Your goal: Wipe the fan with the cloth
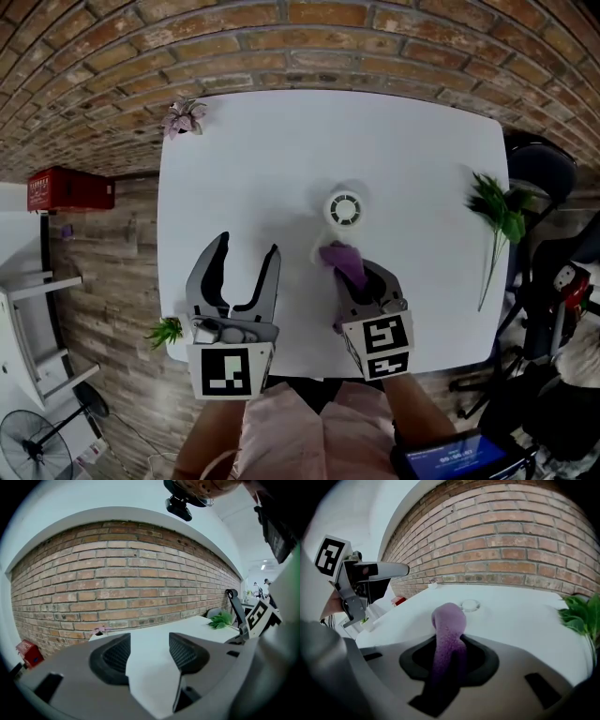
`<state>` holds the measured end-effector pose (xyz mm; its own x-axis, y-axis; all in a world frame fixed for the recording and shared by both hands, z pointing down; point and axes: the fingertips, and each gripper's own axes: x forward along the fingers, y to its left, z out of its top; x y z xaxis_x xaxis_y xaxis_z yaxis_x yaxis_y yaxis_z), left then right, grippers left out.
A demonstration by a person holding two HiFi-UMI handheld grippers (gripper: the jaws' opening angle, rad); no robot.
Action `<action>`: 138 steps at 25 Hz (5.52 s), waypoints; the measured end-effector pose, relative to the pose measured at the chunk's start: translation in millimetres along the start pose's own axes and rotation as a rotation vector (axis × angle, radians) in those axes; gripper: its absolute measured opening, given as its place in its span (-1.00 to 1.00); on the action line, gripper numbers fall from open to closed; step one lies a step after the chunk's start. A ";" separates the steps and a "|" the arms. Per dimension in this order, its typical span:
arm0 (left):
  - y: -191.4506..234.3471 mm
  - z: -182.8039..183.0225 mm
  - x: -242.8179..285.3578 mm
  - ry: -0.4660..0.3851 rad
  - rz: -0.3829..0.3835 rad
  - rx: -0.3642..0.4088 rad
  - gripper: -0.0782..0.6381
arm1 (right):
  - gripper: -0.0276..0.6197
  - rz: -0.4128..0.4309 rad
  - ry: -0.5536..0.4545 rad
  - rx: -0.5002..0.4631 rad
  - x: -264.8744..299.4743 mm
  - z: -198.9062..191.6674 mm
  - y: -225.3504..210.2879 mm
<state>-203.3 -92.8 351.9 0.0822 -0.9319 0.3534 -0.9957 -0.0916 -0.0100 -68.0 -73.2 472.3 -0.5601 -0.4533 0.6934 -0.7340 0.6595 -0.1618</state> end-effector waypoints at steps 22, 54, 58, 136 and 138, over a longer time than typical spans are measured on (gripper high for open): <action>-107.8 -72.7 77.8 0.353 -0.650 0.356 0.14 | -0.59 -0.106 -0.076 0.121 -67.8 -12.3 -63.0; -143.2 -134.3 60.7 0.686 -0.762 0.505 -0.24 | -0.61 0.043 0.100 0.175 -38.2 -51.6 -20.5; -143.9 -140.3 55.9 0.692 -0.757 0.532 -0.24 | -0.62 0.071 0.134 0.209 -28.4 -55.4 -15.9; -144.5 -155.6 27.5 0.681 -1.063 0.915 -0.24 | -0.66 0.007 0.324 -0.065 -30.0 -53.1 -83.2; -146.2 -156.1 26.9 0.684 -1.086 0.952 -0.24 | -0.66 0.009 0.324 -0.072 -29.7 -52.1 -85.6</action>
<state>-62.1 -49.7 508.9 0.4081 0.0198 0.9127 -0.0704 -0.9961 0.0531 31.5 -84.9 502.2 -0.4067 -0.2411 0.8812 -0.6944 0.7084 -0.1267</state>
